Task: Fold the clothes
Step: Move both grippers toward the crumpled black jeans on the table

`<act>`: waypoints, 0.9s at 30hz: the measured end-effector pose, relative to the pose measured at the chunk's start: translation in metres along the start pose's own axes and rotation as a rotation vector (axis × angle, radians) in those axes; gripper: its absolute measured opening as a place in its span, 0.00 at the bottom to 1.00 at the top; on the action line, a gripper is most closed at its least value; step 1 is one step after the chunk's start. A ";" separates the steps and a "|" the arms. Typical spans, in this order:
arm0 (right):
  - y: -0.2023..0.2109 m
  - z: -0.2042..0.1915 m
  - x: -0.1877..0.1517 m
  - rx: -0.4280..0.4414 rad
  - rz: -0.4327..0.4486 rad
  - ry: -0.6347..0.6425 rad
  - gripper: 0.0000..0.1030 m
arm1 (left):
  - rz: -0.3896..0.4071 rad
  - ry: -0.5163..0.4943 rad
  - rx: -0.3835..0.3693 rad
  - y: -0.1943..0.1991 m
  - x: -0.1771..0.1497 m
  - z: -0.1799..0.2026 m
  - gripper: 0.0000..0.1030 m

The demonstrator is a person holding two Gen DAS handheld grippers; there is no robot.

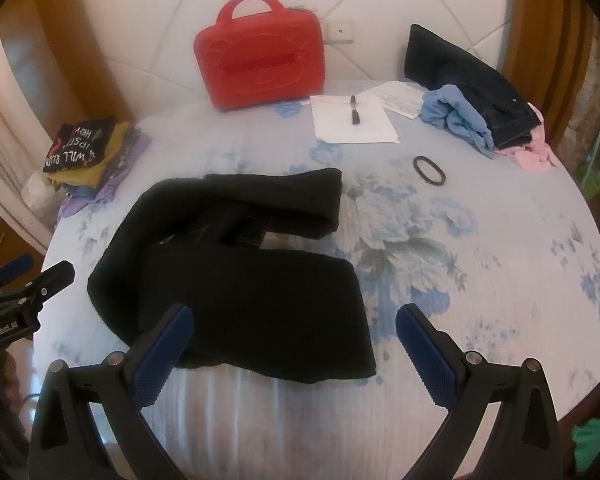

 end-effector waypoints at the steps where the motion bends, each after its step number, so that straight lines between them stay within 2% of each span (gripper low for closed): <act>1: 0.000 0.000 0.000 0.000 0.000 -0.002 1.00 | 0.000 0.000 0.000 0.000 0.000 0.000 1.00; 27: -0.001 0.000 0.003 0.002 -0.007 -0.004 1.00 | -0.010 0.003 0.004 -0.004 -0.001 -0.003 1.00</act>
Point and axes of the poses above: each gripper's, at about its wrist camera, not at the fingertips, and y roughly against the way its jaws point, z to its right, x to its top, the point moved 3 cm from there along -y, roughly the way its jaws point, and after that the axes turned 10 degrees about -x, right-handed, at the moved point
